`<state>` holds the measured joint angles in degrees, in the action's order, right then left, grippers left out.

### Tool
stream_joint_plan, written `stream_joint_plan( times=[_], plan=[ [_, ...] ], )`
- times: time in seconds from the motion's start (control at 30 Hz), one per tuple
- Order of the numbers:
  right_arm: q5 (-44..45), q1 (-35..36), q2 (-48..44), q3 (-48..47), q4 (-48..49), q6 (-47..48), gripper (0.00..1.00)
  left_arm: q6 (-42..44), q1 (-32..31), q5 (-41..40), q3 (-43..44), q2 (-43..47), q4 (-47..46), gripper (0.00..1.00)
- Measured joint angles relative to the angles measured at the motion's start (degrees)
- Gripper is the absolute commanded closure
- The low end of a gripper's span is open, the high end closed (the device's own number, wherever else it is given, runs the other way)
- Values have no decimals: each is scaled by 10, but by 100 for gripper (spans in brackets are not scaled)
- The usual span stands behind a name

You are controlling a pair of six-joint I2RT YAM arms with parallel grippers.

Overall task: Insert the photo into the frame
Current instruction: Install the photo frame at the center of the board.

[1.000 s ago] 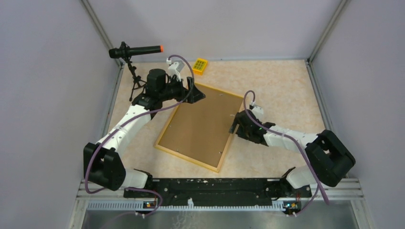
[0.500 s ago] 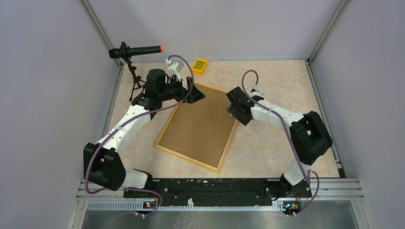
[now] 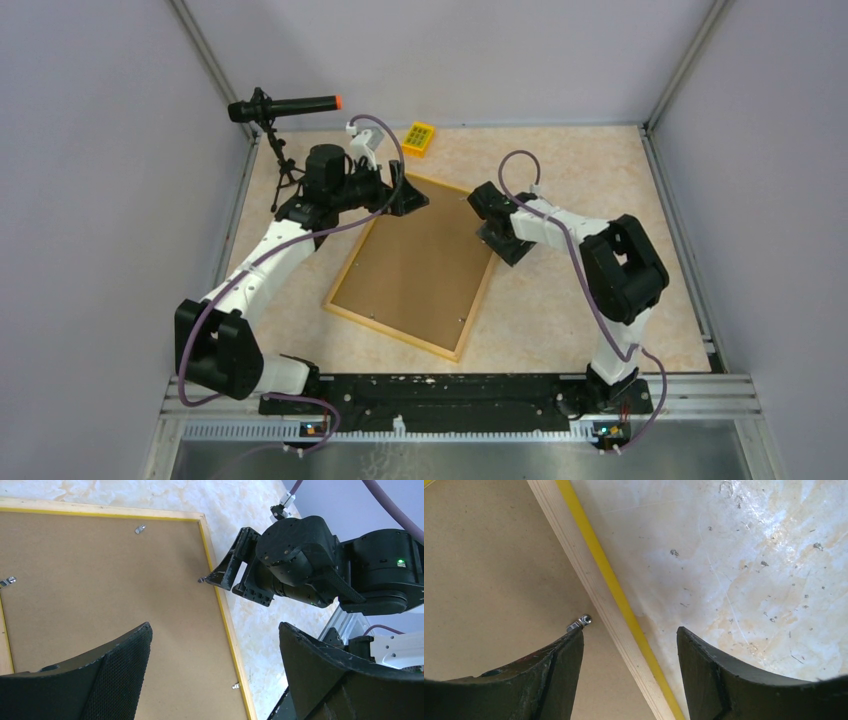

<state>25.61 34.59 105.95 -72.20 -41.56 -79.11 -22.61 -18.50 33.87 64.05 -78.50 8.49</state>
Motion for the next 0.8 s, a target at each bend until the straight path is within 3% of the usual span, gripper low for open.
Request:
stream_joint_plan(
  times=[0.47,0.6,0.8],
  plan=[
    [-2,-6,29,-17,21,9,26,0,3,0,0,0,-2,1],
    [-3,-6,31,-19,22,10,34,0,4,2,0,0,-4,1],
    [-18,-8,34,-22,28,12,40,0,6,4,0,0,-6,1]
  ],
)
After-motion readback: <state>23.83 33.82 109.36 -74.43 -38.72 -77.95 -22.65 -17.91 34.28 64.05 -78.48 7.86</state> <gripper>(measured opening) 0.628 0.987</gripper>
